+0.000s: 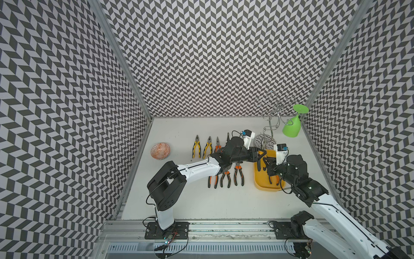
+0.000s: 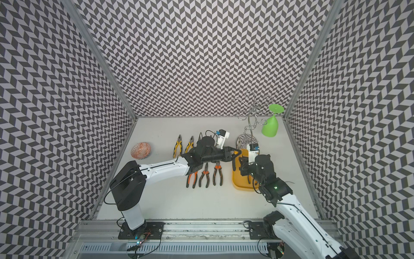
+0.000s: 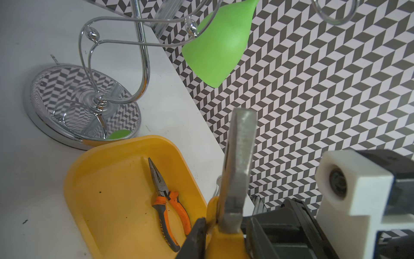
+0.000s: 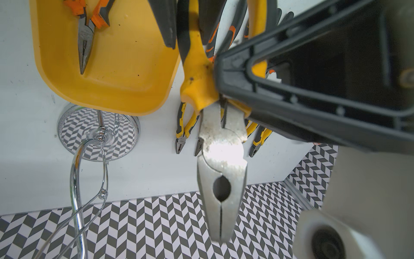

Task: Take the pliers out of the storage box
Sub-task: Pick up the pliers from the storage box.

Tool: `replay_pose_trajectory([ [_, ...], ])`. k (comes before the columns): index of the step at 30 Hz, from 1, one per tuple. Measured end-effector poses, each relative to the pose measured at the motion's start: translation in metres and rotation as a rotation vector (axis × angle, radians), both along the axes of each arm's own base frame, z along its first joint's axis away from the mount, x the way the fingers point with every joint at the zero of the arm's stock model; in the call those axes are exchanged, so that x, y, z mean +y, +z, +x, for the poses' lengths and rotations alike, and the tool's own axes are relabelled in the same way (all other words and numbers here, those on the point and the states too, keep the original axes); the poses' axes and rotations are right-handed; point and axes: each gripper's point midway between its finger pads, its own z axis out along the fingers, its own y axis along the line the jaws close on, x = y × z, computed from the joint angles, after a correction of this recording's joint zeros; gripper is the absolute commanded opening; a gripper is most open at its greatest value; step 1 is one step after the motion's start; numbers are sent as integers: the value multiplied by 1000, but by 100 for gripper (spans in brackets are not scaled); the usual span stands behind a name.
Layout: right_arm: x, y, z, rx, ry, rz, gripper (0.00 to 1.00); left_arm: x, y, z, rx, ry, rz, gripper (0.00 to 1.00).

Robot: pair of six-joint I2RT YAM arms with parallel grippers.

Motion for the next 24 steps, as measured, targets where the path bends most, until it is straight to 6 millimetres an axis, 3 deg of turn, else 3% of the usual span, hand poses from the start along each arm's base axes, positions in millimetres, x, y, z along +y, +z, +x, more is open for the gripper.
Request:
replay_pose_trajectory([
  [9,-3,-4,0,-4,4,-46,6,-2,-6,1,5,-9,9,0],
  [11,-3,-4,-1,-6,7,-51,13,-2,-6,1,5,-11,9,0],
  [16,3,3,-4,-33,53,-45,49,0,-5,0,-8,-41,6,0],
  [20,6,16,-9,-82,92,-47,59,8,-9,3,-25,-61,16,0],
  [24,10,32,-18,-142,140,-41,69,28,-21,5,-34,-72,45,0],
])
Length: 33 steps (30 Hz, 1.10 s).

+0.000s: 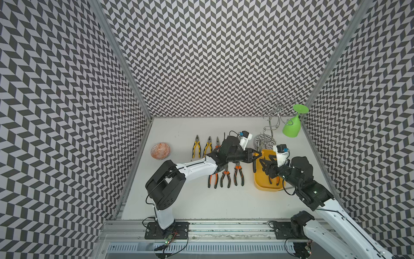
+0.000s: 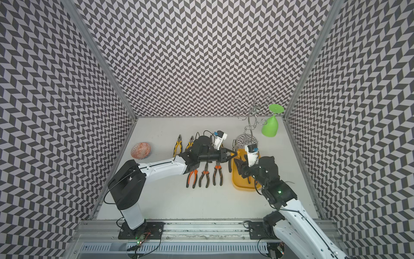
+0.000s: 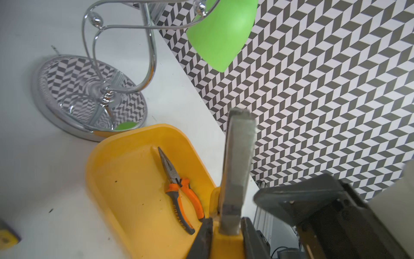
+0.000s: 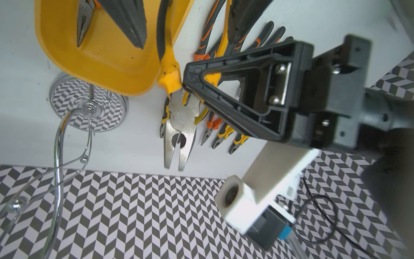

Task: Take the pliers out of the storage box
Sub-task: Pick up the pliers from the storage box, then place the pliers at the center of the board.

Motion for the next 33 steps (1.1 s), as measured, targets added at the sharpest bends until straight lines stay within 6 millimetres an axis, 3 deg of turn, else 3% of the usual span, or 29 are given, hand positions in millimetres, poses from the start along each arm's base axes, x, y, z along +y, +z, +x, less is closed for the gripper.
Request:
replay_pose_trajectory([
  [7,16,15,-17,-74,144,-3,93,59,-4,1,-60,-25,20,0],
  [15,64,12,-41,-110,397,-29,99,128,5,-14,-146,-44,50,0],
  [22,104,-5,-62,-96,572,-78,99,190,-30,-21,-46,-5,149,0],
  [28,111,-7,-61,-97,582,-84,99,236,-62,-22,78,79,205,0],
  [33,109,-5,-56,-120,560,-102,99,258,-74,-14,122,132,224,0],
])
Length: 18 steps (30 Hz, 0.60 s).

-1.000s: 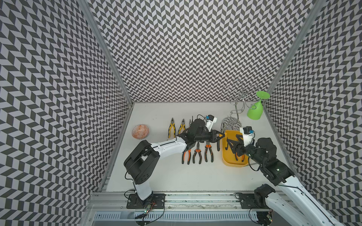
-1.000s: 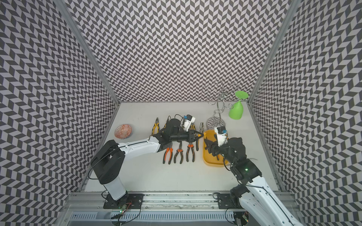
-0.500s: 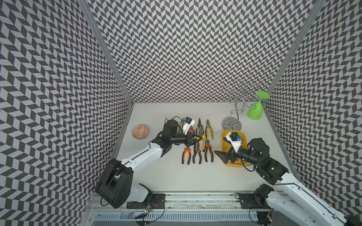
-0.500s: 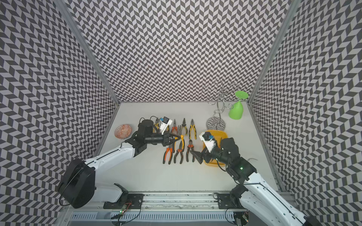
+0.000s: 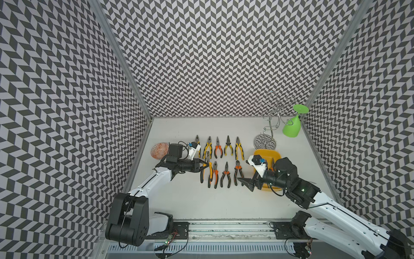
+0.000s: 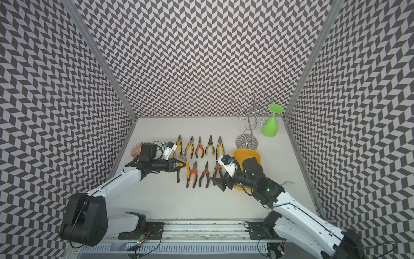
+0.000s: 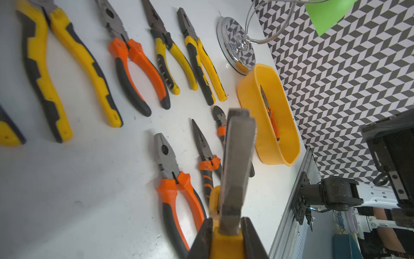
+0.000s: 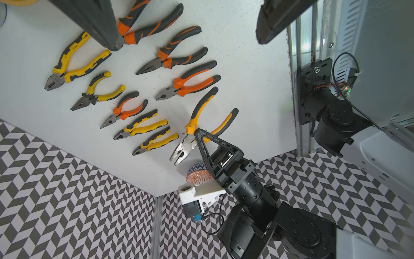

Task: Take the pliers out of the storage box
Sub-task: Place the pliers at the center of the board.

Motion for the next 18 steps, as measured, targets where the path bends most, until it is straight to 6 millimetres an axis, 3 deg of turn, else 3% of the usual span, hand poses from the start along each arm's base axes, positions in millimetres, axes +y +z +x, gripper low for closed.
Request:
replay_pose_trajectory([
  [7,-5,2,5,-34,-34,-15,99,16,-11,16,54,28,72,0],
  [12,-8,3,8,-55,-53,-25,99,21,-3,39,51,17,152,0],
  [15,-10,3,11,-62,-70,-31,99,26,-3,39,64,29,197,0],
  [18,-12,4,14,-77,-91,-32,99,30,-16,33,126,32,233,0],
])
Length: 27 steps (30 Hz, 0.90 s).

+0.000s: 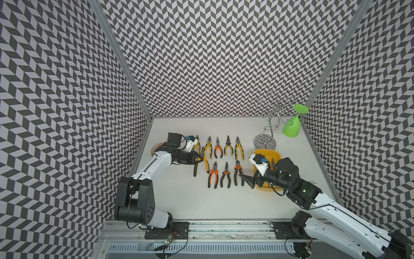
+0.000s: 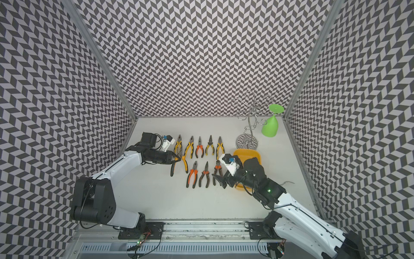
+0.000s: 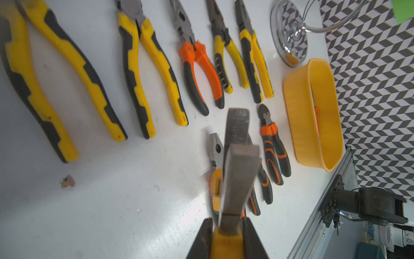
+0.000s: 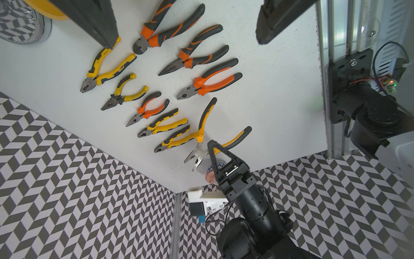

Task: Take the pliers out of the storage box
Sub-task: Place the pliers at the center of the board.

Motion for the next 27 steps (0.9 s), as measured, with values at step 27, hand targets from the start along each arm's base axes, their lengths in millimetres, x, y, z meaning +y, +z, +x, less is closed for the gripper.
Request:
replay_pose_trajectory([
  [27,-7,-6,6,-28,-46,-22,99,-7,-86,-27,341,80,93,19],
])
